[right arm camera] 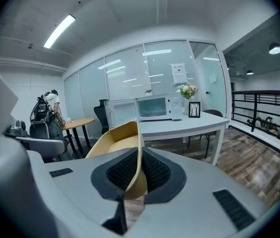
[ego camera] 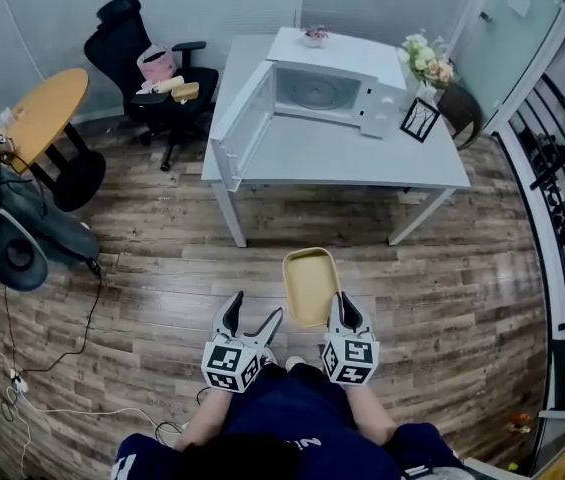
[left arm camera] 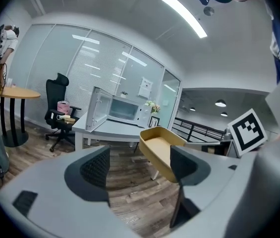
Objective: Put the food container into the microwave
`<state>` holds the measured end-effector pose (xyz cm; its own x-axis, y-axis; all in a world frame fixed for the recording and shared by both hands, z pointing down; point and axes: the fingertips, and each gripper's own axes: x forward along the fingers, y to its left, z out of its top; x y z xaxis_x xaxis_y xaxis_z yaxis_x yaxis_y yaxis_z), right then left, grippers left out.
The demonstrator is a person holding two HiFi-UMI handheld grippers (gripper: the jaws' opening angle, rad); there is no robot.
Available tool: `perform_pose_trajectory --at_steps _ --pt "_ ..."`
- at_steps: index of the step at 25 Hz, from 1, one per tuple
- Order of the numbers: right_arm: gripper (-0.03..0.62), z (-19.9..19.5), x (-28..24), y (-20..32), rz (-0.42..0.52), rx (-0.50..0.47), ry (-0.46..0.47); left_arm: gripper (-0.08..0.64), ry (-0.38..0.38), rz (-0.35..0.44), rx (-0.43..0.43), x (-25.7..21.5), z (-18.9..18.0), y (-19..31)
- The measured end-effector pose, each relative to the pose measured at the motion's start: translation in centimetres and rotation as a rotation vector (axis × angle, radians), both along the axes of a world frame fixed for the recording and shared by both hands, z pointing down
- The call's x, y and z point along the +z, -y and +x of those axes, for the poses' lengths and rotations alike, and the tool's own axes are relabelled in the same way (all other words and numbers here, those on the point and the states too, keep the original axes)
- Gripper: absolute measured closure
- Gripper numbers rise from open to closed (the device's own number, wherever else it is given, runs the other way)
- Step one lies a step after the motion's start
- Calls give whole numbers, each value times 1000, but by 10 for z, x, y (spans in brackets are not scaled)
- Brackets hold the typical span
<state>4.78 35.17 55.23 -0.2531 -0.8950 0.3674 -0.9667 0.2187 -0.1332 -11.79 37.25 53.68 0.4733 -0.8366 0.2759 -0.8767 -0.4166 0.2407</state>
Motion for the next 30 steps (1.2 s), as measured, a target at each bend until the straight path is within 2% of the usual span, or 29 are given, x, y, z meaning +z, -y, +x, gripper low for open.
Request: perform_pose_trajectory --at_steps 6,18,23,30 --pt "552 -2 11 -3 -14 46 13 196 27 39 10 -2 -13 5" --pt "552 14 26 -3 -60 97 -9 196 35 0 55 14 0 20" --pt "552 25 33 28 -73 73 -12 196 39 -4 54 19 15 46" --pt "552 16 32 111 -63 -25 21 196 72 -30 -10 23 20 103"
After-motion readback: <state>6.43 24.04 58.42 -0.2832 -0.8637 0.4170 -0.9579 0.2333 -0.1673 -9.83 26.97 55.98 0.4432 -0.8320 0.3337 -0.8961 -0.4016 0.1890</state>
